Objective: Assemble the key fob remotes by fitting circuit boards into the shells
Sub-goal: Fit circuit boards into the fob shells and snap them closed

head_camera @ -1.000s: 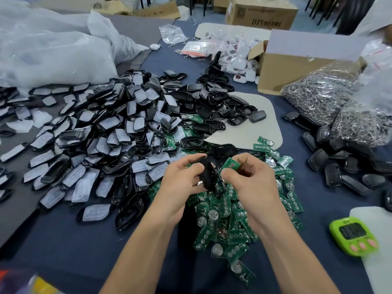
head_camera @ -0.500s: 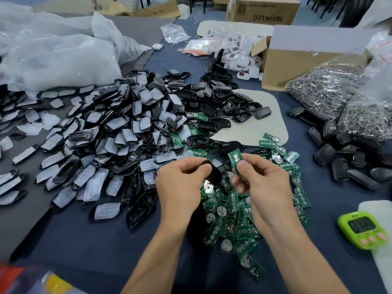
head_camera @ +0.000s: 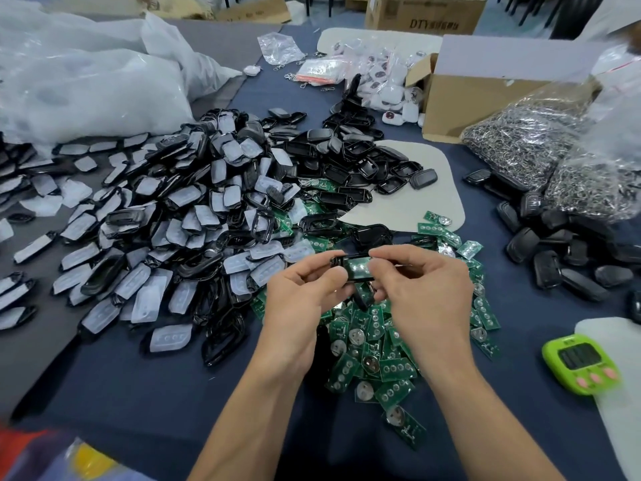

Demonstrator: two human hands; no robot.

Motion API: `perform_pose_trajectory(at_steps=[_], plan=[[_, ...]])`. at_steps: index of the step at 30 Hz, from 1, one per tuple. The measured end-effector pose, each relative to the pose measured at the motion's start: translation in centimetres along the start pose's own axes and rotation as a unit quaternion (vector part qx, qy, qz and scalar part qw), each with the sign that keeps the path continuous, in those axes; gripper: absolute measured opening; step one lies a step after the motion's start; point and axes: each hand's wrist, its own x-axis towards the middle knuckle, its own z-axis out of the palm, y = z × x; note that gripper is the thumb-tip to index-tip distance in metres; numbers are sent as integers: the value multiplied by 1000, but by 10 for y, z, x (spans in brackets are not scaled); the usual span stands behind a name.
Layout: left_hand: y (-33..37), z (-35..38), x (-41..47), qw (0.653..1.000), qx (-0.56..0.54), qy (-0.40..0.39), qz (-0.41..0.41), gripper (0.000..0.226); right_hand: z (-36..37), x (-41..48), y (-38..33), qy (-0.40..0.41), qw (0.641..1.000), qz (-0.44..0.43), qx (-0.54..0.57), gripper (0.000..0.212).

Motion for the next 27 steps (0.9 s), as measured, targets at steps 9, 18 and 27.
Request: perform_pose_trajectory(at_steps=[9,18,27], plan=[[-1,2,-4,1000,-16,21,0,26,-2,2,-1,-36,999,-7,8,24],[3,9,-5,998,-12,51,29,27,13,-10,-1,40,999,-26,7,25],[-3,13,-8,995,-7,81,53,27,13,-12,1,57,996,-57,-25,22]])
